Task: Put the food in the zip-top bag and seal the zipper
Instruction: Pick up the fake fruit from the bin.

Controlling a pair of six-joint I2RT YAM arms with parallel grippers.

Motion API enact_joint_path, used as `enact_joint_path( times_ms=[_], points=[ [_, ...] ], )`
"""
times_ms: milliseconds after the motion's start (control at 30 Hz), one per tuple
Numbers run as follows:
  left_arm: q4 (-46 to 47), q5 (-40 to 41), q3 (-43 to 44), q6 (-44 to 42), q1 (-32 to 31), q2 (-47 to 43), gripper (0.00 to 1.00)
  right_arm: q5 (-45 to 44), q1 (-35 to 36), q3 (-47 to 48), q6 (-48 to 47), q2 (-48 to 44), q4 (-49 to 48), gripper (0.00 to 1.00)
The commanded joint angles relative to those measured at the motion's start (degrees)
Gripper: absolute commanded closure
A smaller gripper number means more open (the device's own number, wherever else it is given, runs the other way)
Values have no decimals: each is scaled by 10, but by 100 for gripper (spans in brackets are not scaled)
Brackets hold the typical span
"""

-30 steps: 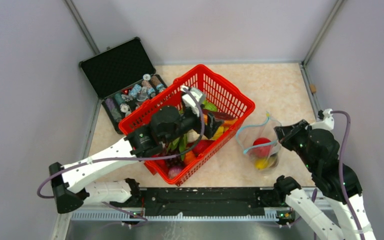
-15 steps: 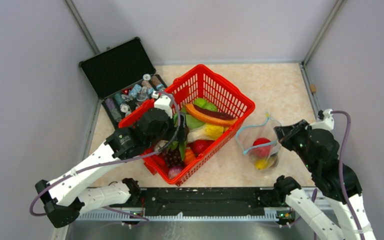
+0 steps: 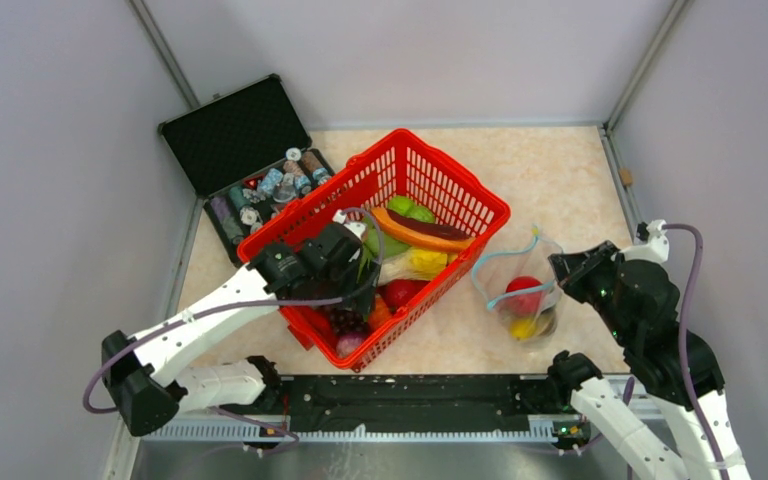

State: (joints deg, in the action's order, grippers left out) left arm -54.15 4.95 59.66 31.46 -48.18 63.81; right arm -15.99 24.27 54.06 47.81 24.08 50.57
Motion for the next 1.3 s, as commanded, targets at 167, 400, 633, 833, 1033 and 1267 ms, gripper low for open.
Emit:
enact_joint_path(
  times_ms=[167, 400, 633, 833, 1033, 1267],
  points=[
    [-30, -129, -17, -28, 4, 67, 3, -6, 5, 3, -1, -3, -29, 96],
    [-37, -153, -32, -47, 4, 91, 4, -10, 5, 1, 0, -4, -27, 96],
    [-65, -165, -38, -48, 4, 95, 6, -9, 5, 1, 0, -3, -28, 96],
    [-52, -172, -50, -45, -2, 115, 9, -6, 5, -2, 0, -3, -30, 96],
    [-41, -187, -55, -50, -10, 133, 10, -9, 4, -4, 0, -4, -29, 96],
    [-54, -169, -42, -49, -23, 134, 36, -13, 4, -3, -1, -4, -25, 96]
  ],
)
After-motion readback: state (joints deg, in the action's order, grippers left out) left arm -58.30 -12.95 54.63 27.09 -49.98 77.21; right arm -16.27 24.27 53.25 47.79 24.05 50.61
